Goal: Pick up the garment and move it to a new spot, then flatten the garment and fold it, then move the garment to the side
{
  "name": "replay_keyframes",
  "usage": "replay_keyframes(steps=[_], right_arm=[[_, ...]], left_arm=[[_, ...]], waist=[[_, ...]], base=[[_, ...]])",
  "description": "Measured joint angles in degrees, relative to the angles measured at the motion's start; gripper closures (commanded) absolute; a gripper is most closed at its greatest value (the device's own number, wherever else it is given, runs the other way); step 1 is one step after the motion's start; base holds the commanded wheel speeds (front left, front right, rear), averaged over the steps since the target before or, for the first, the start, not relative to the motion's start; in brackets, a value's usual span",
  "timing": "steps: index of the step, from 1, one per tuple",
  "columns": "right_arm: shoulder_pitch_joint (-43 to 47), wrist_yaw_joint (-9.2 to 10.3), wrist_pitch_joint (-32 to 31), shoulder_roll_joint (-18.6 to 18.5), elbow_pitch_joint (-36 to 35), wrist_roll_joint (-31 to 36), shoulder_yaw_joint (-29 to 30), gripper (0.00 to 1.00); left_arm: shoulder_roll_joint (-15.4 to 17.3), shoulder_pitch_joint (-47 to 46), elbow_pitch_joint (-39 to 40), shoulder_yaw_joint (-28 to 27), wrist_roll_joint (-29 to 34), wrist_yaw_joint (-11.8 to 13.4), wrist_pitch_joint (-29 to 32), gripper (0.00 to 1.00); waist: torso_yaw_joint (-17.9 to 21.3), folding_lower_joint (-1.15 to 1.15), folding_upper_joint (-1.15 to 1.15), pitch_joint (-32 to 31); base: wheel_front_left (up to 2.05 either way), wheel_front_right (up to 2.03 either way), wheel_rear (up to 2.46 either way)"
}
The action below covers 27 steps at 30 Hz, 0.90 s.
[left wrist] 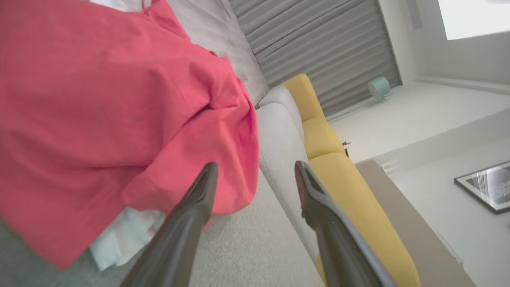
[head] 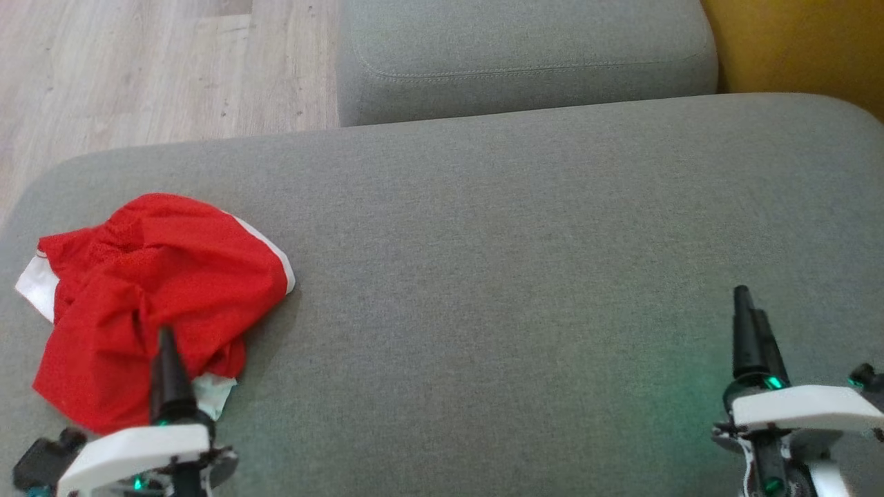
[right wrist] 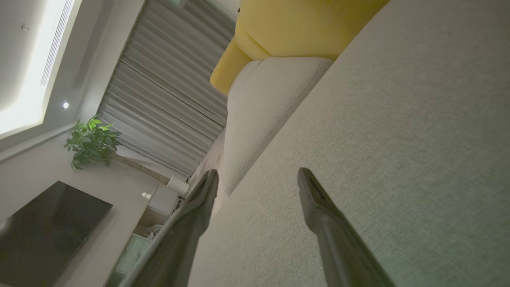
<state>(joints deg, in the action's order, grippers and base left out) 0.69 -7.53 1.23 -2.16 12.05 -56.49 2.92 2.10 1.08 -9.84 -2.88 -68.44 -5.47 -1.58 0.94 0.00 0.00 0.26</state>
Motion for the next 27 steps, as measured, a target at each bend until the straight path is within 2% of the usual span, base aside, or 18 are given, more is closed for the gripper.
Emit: replay_keyframes(steps=[7,19,27], right_arm=[[0.0,0.0,1.2,0.0,-0.9,7.2,-1.4,0.0],[-0.1,0.0,3.2,0.0,-1.3,19.5,-4.2,0.0],[-1.0,0.0,4.4,0.0,-1.2,26.8,-6.0,0.0]], left_arm=[[0.0,0.0,1.8,3.5,8.9,0.9,-1.0,0.0],[0.2,-0.2,2.4,8.9,24.0,0.9,-3.0,0.0],[0.9,-0.9,2.9,12.3,31.0,2.0,-4.1,0.0]], waist=[[0.3,0.0,0.0,-0.1],[0.4,0.0,0.0,0.2],[0.7,0.0,0.0,0.2]], base=[[0.0,0.0,0.0],[0.0,0.0,0.0],[0.0,0.0,0.0]])
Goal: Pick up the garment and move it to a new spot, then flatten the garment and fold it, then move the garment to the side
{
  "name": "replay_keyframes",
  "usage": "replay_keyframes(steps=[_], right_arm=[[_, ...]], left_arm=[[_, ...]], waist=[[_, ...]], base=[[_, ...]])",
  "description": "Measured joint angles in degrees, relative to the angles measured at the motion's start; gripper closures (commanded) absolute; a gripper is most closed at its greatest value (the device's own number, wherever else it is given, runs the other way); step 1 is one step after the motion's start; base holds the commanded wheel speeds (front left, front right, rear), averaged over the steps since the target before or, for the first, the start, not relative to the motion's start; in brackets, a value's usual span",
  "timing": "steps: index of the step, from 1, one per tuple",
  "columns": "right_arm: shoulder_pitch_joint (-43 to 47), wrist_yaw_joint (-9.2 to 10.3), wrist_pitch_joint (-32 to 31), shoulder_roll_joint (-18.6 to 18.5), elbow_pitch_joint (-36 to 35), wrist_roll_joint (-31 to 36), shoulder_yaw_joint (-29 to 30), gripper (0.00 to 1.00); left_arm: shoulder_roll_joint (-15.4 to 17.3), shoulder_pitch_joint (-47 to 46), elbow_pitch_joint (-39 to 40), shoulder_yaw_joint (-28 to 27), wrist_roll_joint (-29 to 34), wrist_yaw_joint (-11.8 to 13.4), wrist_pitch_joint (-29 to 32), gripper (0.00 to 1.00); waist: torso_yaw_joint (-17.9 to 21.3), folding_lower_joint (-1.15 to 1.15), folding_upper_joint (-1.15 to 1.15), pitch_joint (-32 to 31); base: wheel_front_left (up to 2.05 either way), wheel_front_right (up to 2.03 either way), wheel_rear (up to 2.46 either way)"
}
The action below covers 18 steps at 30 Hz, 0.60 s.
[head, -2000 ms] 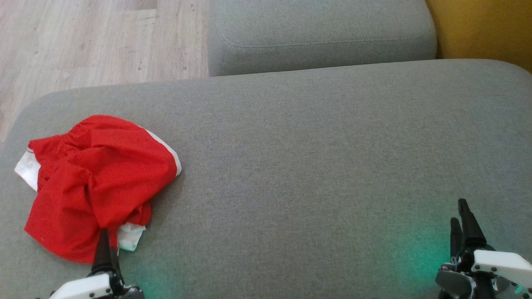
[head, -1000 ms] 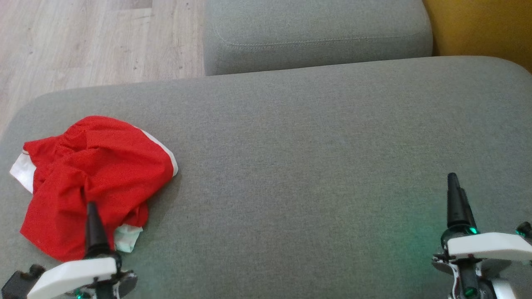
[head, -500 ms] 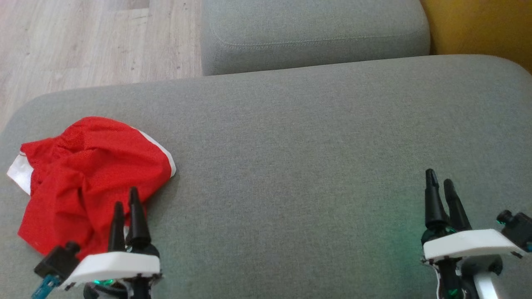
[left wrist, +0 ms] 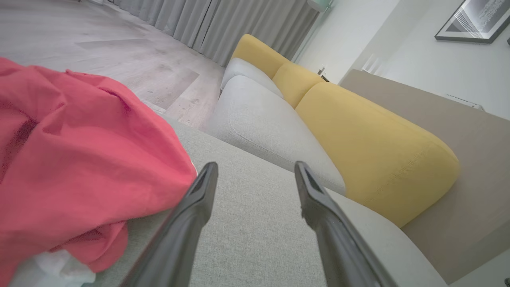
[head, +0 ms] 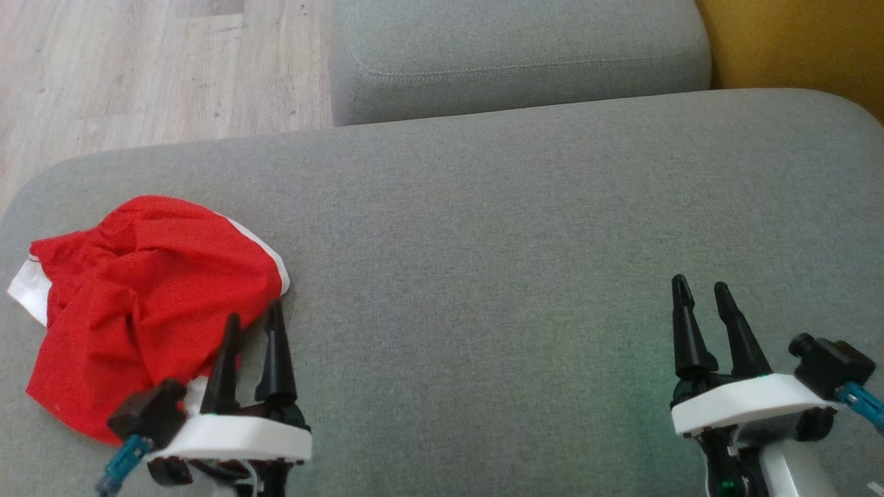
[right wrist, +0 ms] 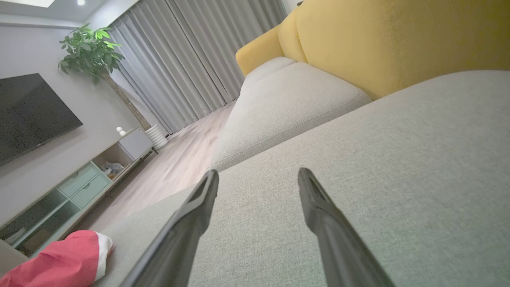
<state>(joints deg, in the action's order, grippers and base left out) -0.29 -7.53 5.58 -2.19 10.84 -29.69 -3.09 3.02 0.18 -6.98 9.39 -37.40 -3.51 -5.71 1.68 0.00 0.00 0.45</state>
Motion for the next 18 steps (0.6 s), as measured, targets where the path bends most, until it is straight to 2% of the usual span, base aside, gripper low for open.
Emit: replay_keyframes(steps=[5,18], right_arm=[[-0.3,0.0,0.9,0.0,-0.1,5.1,-0.8,0.0],[-0.3,0.0,3.1,-0.1,-0.8,18.3,-1.9,0.0]], left_arm=[[0.9,-0.2,0.0,2.9,4.6,0.2,-1.0,0.0],[4.2,-2.7,-3.2,11.0,17.2,3.6,-3.0,0.0]], waist=[[0.3,0.0,0.0,0.1],[1.0,0.0,0.0,0.1]], base=[[0.0,0.0,0.0],[0.0,0.0,0.0]])
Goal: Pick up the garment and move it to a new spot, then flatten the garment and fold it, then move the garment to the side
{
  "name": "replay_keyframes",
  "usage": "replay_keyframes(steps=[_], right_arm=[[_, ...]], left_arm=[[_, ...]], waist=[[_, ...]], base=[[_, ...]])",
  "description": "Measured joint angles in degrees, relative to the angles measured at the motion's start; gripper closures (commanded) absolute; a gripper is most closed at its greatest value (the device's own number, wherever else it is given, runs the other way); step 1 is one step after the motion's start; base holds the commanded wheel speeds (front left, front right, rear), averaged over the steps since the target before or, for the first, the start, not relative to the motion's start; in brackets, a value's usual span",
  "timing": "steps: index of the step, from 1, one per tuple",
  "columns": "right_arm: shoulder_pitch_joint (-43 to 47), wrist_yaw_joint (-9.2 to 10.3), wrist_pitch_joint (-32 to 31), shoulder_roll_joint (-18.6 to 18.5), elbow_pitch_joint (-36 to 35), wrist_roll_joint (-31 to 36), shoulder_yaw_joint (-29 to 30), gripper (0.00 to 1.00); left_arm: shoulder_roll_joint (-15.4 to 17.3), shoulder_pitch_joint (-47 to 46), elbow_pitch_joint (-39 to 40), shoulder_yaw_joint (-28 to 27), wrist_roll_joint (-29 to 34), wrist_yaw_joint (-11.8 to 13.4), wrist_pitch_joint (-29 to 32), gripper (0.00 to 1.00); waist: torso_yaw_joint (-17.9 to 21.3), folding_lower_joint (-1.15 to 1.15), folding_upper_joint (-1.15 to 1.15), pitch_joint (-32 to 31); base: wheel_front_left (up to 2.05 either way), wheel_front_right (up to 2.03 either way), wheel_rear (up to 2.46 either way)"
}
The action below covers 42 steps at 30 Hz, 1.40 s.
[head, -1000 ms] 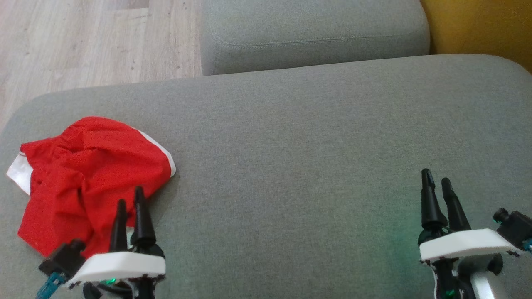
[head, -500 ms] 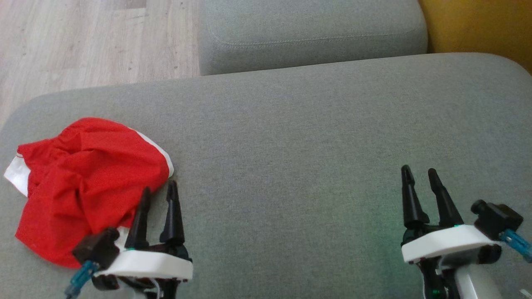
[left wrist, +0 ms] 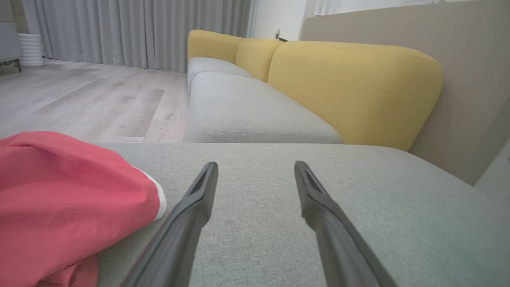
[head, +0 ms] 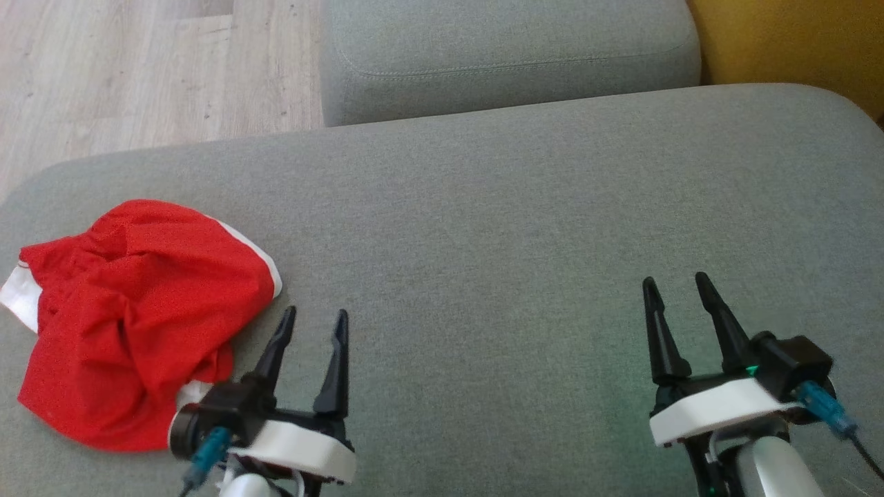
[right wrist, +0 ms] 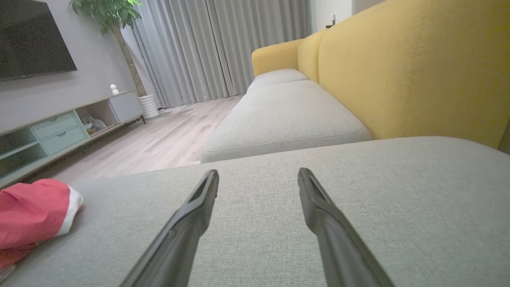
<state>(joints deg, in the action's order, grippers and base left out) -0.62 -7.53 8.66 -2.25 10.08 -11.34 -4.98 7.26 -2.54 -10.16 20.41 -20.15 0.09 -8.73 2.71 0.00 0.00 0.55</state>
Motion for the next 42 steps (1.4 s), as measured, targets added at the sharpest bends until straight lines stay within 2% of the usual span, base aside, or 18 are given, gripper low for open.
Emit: replay_keyframes(steps=[12,15,19,24,27,30,34,42], right_arm=[[-0.1,0.0,2.0,0.0,0.6,11.4,-1.6,0.0],[-0.1,0.0,2.5,-0.1,-0.2,12.7,-2.6,0.0],[-0.3,0.0,3.2,-0.1,-1.5,13.4,-2.8,0.0],[-0.3,0.0,4.0,-0.1,-2.2,7.1,-2.3,0.0],[-0.2,0.0,4.5,-0.2,-2.1,2.1,-1.7,0.0],[0.0,0.0,5.1,-0.2,-1.5,1.3,-1.4,0.0],[0.1,0.0,5.6,-0.2,0.7,0.6,-1.4,0.0],[0.1,0.0,5.6,-0.2,5.1,-0.5,-1.5,0.0]], left_arm=[[2.4,-2.4,-3.1,6.8,9.1,3.5,-2.0,0.0],[3.1,-3.2,-3.5,8.9,11.6,4.6,-2.5,0.0],[2.9,-3.4,-3.2,9.4,11.2,5.5,-3.2,0.0],[1.2,-3.1,-1.0,6.3,6.7,5.3,-4.0,0.0],[0.1,-2.4,-0.8,3.4,4.5,4.1,-4.5,0.0],[-0.4,-1.4,-1.5,2.0,5.2,3.4,-5.0,0.0],[-0.9,-0.3,-4.7,0.9,7.6,3.6,-5.6,0.0],[-2.3,0.2,-7.5,-1.6,8.1,3.9,-5.6,0.0]], waist=[[0.1,0.0,0.0,-0.3],[0.1,0.0,0.0,-0.3],[0.0,0.0,0.0,-0.3],[0.0,0.0,0.0,-0.4],[0.1,0.0,0.0,-0.5],[0.1,0.0,0.0,-0.6],[0.0,0.0,0.0,-0.8],[0.0,-0.01,0.0,-1.1]], base=[[0.0,0.0,0.0],[0.0,0.0,0.0],[0.0,0.0,0.0],[0.0,0.0,0.0],[0.0,0.0,0.0],[0.0,0.0,0.0],[0.0,0.0,0.0],[0.0,0.0,0.0]])
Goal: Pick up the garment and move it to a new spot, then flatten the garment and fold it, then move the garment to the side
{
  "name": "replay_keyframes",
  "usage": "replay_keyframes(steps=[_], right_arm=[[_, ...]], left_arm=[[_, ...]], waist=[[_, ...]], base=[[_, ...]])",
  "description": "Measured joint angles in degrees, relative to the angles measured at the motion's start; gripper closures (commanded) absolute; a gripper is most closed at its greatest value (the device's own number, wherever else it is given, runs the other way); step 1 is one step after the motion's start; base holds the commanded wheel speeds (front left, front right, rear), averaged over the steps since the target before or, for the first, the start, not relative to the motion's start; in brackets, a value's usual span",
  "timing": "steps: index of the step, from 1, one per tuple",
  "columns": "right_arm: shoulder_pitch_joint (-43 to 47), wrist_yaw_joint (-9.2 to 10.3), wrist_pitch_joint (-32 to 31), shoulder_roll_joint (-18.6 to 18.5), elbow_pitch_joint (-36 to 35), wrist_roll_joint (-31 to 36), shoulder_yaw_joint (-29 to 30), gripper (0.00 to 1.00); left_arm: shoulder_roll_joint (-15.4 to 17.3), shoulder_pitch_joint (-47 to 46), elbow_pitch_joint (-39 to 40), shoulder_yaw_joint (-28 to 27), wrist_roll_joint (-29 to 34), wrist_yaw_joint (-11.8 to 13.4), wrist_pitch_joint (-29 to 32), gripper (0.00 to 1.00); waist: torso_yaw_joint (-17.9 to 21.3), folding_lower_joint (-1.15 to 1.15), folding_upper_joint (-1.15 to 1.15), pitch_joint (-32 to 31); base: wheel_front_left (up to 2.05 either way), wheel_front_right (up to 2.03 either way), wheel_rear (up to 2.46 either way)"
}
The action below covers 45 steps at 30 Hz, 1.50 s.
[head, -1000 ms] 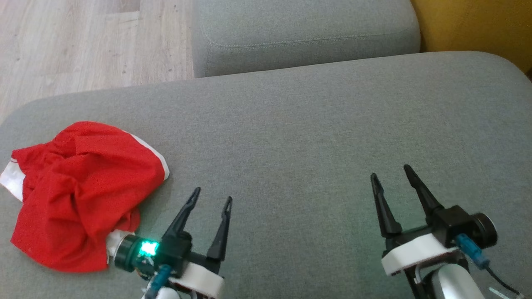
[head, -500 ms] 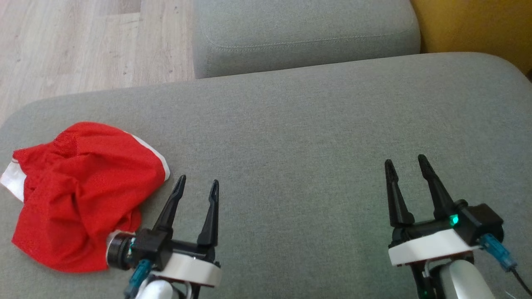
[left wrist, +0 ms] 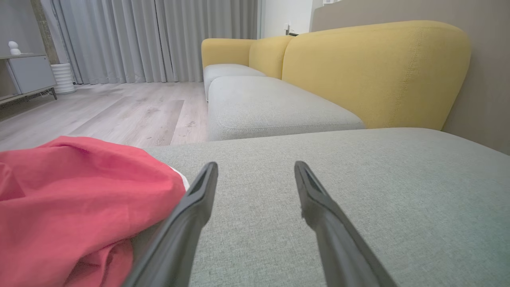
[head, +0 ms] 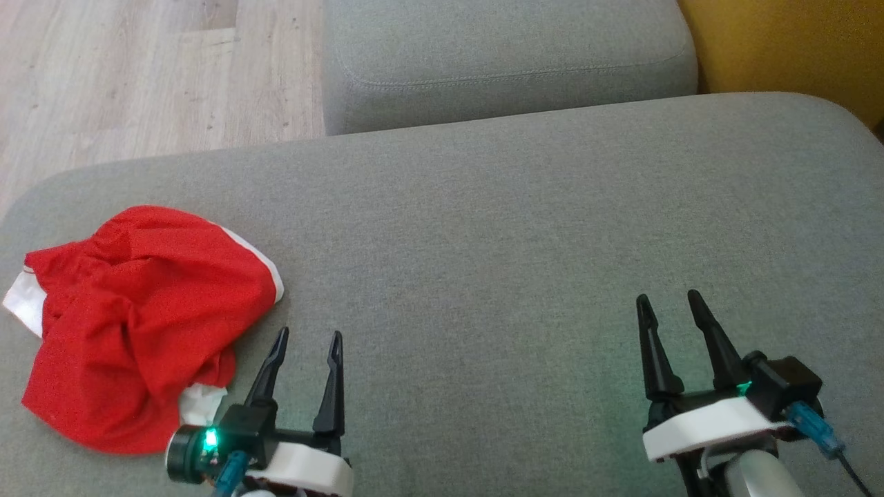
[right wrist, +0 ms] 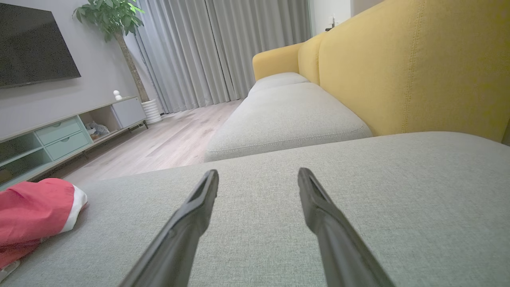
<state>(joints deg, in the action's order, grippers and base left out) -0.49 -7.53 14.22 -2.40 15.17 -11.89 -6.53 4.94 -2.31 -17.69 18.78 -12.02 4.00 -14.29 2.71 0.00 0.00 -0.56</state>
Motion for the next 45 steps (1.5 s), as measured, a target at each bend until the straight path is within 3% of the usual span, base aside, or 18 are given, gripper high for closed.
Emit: replay_keyframes(steps=[14,38,45], right_arm=[[0.0,0.0,0.0,0.0,0.0,-1.2,-0.8,0.0],[1.7,0.0,0.0,0.0,-0.3,-2.3,-10.8,0.0],[1.7,0.0,0.0,0.0,-0.3,-3.4,-12.5,0.0]], left_arm=[[-0.8,0.0,-0.4,-2.8,1.5,-1.6,0.0,0.0],[-0.1,2.7,0.2,-8.3,4.1,-2.0,0.0,0.0],[-0.1,2.9,0.3,-9.1,4.5,-2.1,0.0,0.0]], waist=[[-2.3,0.0,0.0,-0.3],[-18.3,0.0,0.0,-2.7],[-21.4,0.0,0.0,-3.3]], base=[[0.0,0.0,0.0],[0.0,0.0,0.0],[0.0,0.0,0.0]])
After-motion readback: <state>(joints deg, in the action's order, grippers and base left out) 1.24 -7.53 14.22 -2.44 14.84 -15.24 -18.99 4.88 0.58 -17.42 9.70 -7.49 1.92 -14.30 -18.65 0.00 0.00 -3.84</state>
